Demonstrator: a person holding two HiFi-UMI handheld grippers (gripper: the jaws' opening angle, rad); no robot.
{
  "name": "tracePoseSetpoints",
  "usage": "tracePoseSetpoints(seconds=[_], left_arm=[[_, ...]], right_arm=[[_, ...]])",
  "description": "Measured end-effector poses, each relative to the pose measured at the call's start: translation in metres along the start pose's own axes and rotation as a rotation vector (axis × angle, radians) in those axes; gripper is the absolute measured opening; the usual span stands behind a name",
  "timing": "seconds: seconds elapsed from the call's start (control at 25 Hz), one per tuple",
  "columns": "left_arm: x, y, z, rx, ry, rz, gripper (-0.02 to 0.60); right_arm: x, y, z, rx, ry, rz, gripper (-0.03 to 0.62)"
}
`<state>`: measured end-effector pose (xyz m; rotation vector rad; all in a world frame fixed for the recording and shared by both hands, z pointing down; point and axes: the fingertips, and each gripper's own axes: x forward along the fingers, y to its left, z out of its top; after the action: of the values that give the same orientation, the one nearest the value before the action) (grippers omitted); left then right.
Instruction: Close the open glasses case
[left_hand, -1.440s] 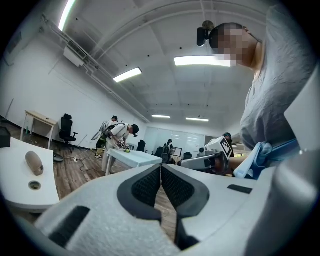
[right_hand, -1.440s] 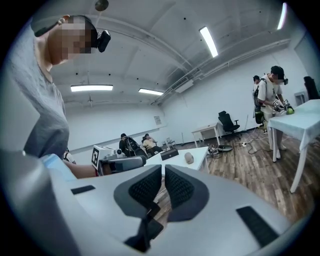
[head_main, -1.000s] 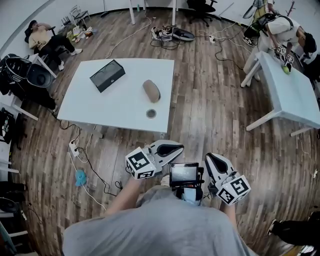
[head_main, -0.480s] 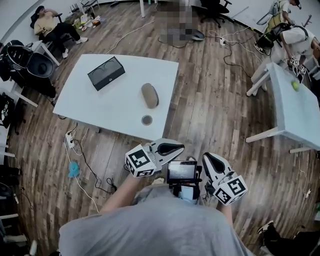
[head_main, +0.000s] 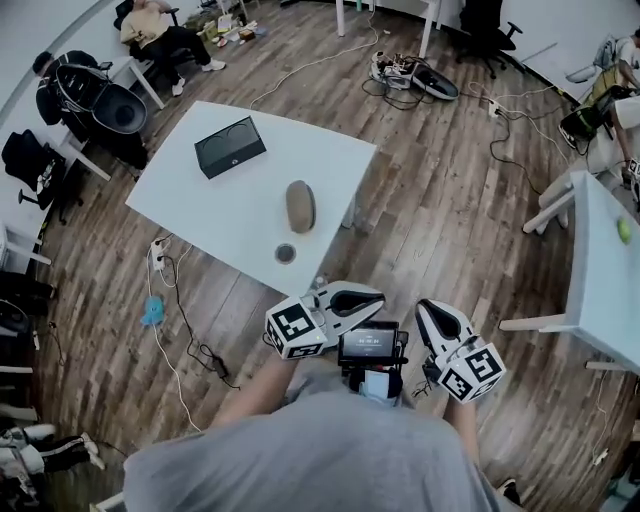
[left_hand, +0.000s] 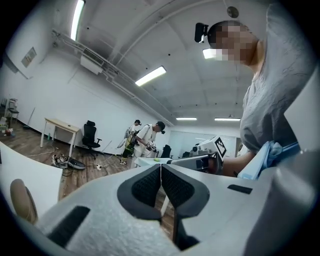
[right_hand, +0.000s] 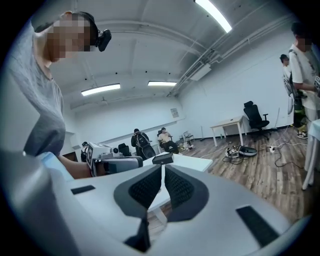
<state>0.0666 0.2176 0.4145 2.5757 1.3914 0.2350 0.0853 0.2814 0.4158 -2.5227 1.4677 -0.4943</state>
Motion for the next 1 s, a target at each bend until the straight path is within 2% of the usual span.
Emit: tracePoseSetpoints(seconds=[0.2,0.52,0.72,1.0], left_arm=[[0.002,0.018,0.007,0.006,-0.014,0.136,0.018],[-0.021,0.067,0.002,-0.040,-0.057,0.346,0.018],[-0.032,0.123,0.002,-0.056,-0.086,0.420,0.020],[-0.072,0.208,0.027,-0.087,-0.189,0.562,0.018]], right_arm=[[0.009,-0.032,0.012,-0.011,0.022,0.084,0.035],[0.070,-0.052,0.026,-0.048,0.080,0.243,0.035],[0.132,-0.062,0.036,-0.056,0.104,0.316,0.035],[0.220,-0.066,0.061,-0.120,0.189,0.434,0.035]])
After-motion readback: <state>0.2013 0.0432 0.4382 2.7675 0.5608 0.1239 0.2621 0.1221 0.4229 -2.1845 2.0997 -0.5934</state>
